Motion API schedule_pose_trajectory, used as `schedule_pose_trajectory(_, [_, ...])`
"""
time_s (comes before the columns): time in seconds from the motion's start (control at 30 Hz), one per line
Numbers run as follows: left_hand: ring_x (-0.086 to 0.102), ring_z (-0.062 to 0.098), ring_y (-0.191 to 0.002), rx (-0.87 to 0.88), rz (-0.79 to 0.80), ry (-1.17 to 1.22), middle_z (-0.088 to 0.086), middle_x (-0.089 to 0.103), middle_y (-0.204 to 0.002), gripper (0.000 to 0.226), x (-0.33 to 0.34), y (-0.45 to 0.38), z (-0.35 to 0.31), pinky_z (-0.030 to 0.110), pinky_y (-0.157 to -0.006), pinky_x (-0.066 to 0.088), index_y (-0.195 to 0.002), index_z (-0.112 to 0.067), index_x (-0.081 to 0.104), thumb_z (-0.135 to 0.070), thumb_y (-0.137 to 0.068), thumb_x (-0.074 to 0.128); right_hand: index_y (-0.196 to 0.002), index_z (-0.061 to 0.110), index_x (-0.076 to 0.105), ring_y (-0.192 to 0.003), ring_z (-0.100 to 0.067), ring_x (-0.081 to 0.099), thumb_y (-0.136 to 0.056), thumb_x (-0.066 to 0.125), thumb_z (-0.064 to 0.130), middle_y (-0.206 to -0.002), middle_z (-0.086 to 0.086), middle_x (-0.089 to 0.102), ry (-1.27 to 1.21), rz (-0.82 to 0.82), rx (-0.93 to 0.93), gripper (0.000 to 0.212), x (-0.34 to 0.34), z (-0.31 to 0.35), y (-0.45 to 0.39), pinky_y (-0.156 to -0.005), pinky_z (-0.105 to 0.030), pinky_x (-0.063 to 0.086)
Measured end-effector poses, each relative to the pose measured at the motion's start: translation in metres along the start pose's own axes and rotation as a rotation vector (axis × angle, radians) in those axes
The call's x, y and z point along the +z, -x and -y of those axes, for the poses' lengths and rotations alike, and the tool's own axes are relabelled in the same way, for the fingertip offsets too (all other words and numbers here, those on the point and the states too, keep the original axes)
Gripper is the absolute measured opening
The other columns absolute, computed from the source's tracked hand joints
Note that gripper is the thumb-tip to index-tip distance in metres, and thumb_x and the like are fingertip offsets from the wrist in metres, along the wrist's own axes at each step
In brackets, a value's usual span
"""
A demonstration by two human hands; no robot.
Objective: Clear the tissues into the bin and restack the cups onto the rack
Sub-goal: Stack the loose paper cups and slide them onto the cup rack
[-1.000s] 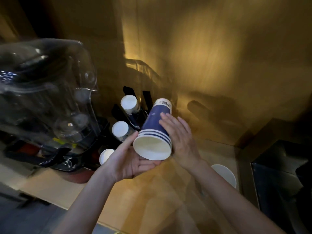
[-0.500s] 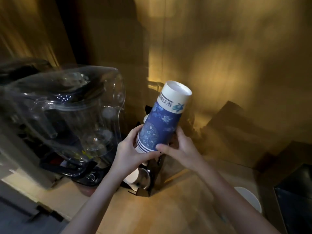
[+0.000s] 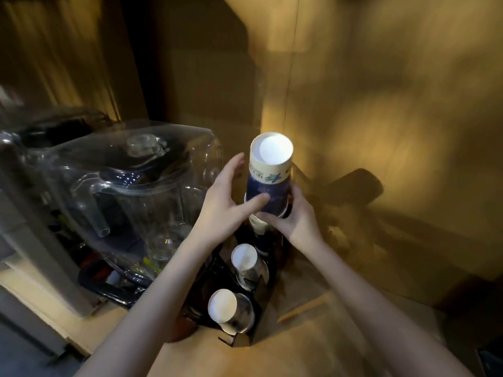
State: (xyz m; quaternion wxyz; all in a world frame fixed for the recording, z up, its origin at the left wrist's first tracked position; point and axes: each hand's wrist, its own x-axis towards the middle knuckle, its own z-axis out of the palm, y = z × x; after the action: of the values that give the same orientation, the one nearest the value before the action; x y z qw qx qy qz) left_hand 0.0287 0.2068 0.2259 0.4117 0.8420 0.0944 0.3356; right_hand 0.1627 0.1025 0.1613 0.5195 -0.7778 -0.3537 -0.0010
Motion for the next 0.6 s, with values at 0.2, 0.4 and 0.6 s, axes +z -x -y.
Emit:
schedule_pose_trajectory(0.2, [0.040, 0.003, -0.117, 0.043, -0.026, -0.156, -0.002, 0.048, -0.136, 0.079, 0.007, -0.026, 0.002, 0.021, -0.097, 0.028, -0.137, -0.025, 0.032, -0.040, -0.071, 0.073, -0.132, 0.032, 0.029, -0.124, -0.022, 0.045, -0.060, 0.079, 0.046, -0.134, -0.001, 0.051, 0.125, 0.057, 0.010, 0.089, 0.018, -0.021, -0.006, -0.101, -0.044, 0.043])
schedule_pose_trajectory(0.4, [0.042, 0.004, -0.113, 0.047, 0.020, -0.232, 0.000, 0.048, -0.132, 0.075, 0.016, -0.029, 0.019, 0.013, -0.091, 0.025, -0.132, -0.022, 0.042, -0.037, -0.067, 0.077, -0.132, 0.031, 0.029, -0.125, -0.019, 0.045, -0.060, 0.080, 0.042, -0.136, 0.002, 0.049, 0.128, 0.079, 0.069, 0.089, 0.020, -0.039, -0.008, -0.101, -0.040, 0.043])
schedule_pose_trajectory(0.6, [0.044, 0.005, -0.100, 0.003, 0.021, -0.232, -0.002, 0.046, -0.115, 0.069, 0.033, -0.032, 0.032, 0.007, -0.076, 0.029, -0.124, -0.021, 0.051, -0.035, -0.063, 0.080, -0.133, 0.020, 0.034, -0.125, -0.021, 0.045, -0.066, 0.076, 0.040, -0.134, -0.004, 0.049, 0.167, 0.100, 0.075, 0.082, 0.020, -0.046, -0.002, -0.100, -0.044, 0.044])
